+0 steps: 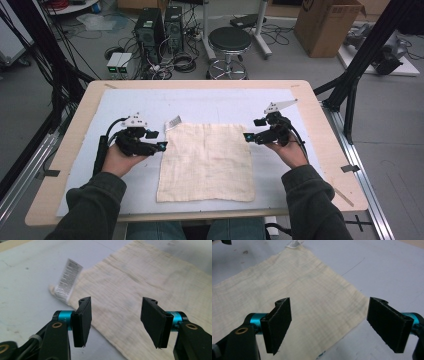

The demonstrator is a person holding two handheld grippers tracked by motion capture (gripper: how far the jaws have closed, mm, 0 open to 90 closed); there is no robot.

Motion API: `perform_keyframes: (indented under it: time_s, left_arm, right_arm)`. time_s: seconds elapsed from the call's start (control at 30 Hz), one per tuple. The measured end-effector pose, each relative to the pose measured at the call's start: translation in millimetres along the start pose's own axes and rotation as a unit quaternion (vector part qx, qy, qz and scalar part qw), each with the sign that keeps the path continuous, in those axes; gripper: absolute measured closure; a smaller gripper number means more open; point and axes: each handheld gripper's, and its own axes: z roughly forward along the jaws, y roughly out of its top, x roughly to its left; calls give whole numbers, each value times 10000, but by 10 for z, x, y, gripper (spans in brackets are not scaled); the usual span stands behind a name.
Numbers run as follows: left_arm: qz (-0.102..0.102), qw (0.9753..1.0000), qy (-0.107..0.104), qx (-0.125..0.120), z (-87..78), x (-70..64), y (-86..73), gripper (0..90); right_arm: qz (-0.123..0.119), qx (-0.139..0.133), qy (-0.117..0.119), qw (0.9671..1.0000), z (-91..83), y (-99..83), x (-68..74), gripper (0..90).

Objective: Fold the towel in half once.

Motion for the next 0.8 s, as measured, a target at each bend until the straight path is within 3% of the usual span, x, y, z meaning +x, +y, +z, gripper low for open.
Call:
perform_keyframes:
  time_s: [0.13,0.27,0.43,0.63,0.8]
  left_arm:
    - [-205,9995,223,-92,58,179,115,430]
    - [-417,9980,449,-128,175,322,102,440]
    - [-538,9965,616,161,404,431,100,453]
    - [-620,9948,754,298,639,493,163,463]
    - [-957,9912,798,440,756,577,94,484]
  right_arm:
    - [143,-35,11,9999,64,109,-138,210]
    - [224,-29,-65,9997,173,143,-257,233]
    - [409,93,-178,9990,345,104,-370,263]
    - [592,281,-246,9975,542,44,-454,342]
    - [671,479,-346,9960,675,-1,-493,409]
